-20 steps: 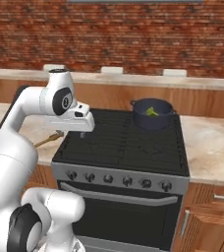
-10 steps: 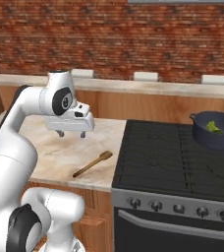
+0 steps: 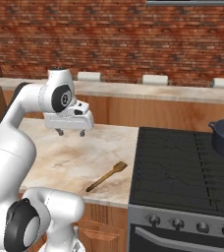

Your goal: Put the lime and broccoli in the pot. Retrieve the spatula and lightly stir the vegetables in the pot.

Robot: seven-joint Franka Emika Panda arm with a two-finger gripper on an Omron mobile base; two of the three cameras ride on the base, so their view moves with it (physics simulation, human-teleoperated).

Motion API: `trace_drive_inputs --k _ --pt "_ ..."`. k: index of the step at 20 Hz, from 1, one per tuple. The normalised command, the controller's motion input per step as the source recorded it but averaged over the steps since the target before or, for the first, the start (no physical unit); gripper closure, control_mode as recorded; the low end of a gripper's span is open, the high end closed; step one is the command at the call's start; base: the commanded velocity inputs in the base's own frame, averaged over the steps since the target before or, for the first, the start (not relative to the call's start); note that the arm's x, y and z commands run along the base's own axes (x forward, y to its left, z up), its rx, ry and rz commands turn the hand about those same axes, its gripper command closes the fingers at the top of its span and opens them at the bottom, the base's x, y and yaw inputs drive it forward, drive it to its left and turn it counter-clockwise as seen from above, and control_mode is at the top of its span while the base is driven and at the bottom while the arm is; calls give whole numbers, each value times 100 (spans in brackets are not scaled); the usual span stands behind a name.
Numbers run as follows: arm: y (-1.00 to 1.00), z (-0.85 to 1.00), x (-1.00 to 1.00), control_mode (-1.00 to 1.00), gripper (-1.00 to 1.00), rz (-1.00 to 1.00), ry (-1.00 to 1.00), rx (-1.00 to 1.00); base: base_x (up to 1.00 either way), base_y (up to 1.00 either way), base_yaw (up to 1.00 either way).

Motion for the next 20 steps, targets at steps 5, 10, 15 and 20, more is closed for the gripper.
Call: trace_drive_inputs --k 5,10,15,20 --pt "0 0 0 100 -100 0 0 0 0 0 0" --pt "-6 -18 0 -100 -100 0 3 3 0 0 0" --pt "-20 -58 -2 -100 -100 0 16 10 0 0 0" --pt "-20 -30 -1 -100 -100 -4 7 2 0 0 0"
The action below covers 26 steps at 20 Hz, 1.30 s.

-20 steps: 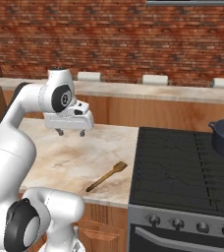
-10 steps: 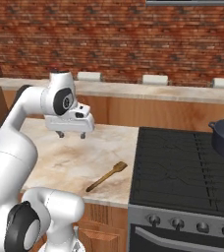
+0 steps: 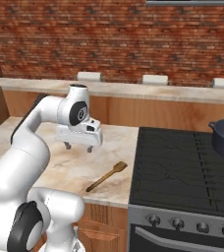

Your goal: Put the lime and broccoli in the pot. Retrieve the spatula and lightly stir the vegetables in the pot.

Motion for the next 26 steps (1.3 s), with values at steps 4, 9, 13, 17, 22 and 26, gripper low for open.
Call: trace_drive_inputs --k 4,9,13,17,22,26 --pt "-29 -53 -1 -100 -100 -21 2 0 0 0 0" --pt "-43 -60 0 -100 -100 -26 3 3 0 0 0" --pt "-33 -62 0 -100 -100 -24 11 0 0 0 0" --pt "-3 -45 0 -100 -100 -22 0 0 0 0 0" --pt "11 -39 0 -100 -100 -17 0 -2 0 0 0" --pt "1 -47 3 -100 -100 -13 7 -3 0 0 0"
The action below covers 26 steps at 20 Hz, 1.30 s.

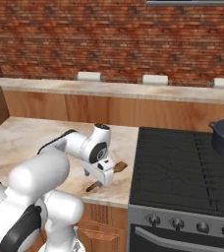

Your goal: Put the lime and broccoli in the pot. Retrieve the spatula and lightly stir the vegetables in the pot.

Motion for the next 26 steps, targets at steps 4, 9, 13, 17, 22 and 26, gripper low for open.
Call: trace_drive_inputs --k 4,9,13,17,22,26 --pt "0 -50 23 -100 -100 -9 10 -9 0 0 0" --pt "0 -33 7 -100 -100 -8 10 -5 0 0 0" --pt "0 -23 0 -100 -100 -3 0 0 0 0 0" --pt "0 -19 0 -100 -100 -1 0 0 0 0 0" --pt "0 -35 -4 -100 -100 -1 5 0 0 0 0" --pt "0 -36 -21 -100 -100 0 4 0 0 0 0"
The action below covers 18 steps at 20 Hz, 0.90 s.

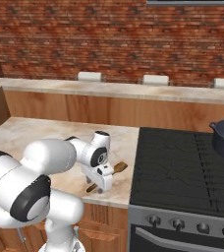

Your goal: Put the lime and broccoli in the pot. Retrieve the spatula and lightly stir the vegetables in the pot.

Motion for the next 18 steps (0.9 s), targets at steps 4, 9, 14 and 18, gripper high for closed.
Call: trace_drive_inputs --k 4,9,14,18 --pt "0 -21 -36 -100 -100 0 0 0 0 0 0" --pt "0 0 -20 -100 -100 0 -5 0 0 0 0" --pt "1 0 1 -100 -100 0 -14 0 0 0 0" --pt "6 -8 5 -100 -100 0 -1 0 0 0 0"
